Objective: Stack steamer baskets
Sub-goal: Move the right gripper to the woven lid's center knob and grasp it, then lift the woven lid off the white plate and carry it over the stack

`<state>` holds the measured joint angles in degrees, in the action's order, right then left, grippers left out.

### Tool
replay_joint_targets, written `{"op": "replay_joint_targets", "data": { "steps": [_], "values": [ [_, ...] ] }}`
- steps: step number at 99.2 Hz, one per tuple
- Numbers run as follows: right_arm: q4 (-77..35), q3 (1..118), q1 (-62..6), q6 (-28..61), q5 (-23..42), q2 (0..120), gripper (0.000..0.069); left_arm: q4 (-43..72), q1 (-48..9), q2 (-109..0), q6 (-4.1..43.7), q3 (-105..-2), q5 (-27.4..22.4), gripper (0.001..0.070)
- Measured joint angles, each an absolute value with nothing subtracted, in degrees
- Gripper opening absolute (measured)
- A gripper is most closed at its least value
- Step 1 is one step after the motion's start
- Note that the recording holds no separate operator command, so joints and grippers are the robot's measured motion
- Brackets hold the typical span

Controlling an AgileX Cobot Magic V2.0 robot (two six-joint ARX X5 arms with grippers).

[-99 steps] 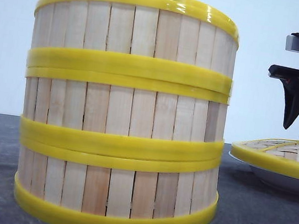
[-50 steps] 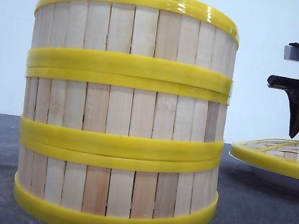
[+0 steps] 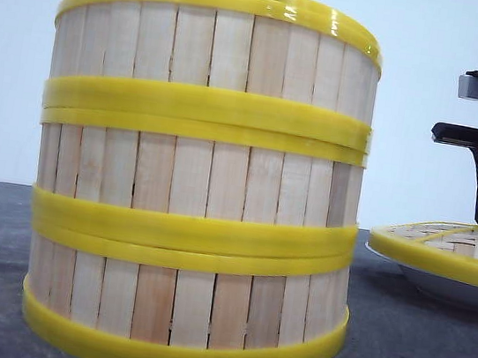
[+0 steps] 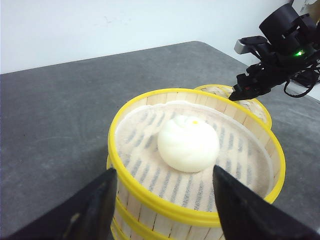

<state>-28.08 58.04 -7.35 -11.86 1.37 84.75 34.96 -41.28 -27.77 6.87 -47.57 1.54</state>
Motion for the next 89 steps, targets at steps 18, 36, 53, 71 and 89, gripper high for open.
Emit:
{"op": "replay_joint_targets", "data": {
  "steps": [18,36,53,71,89],
  "values": [
    [-28.0,58.0,-7.3,-11.9,1.4,84.8,0.0053,35.0,-41.3,-27.8,6.9,-47.6,1.5,0.0357],
    [-27.8,58.1,-7.2,-11.9,1.3,84.8,0.0053,35.0,-41.3,-27.8,6.9,-47.6,1.5,0.0357],
    [-29.2,59.7,-7.1,-11.9,1.3,84.6,0.0053,35.0,-41.3,-27.8,6.9,-47.6,1.5,0.0357],
    [-32.5,64.2,-7.1,-11.7,1.3,81.6,0.0053,35.0,-41.3,-27.8,6.9,-47.6,1.5,0.0357],
    [-38.3,70.7,-7.3,-10.3,0.5,79.0,0.0053,35.0,-41.3,-27.8,6.9,-47.6,1.5,0.0357]
  ]
}}
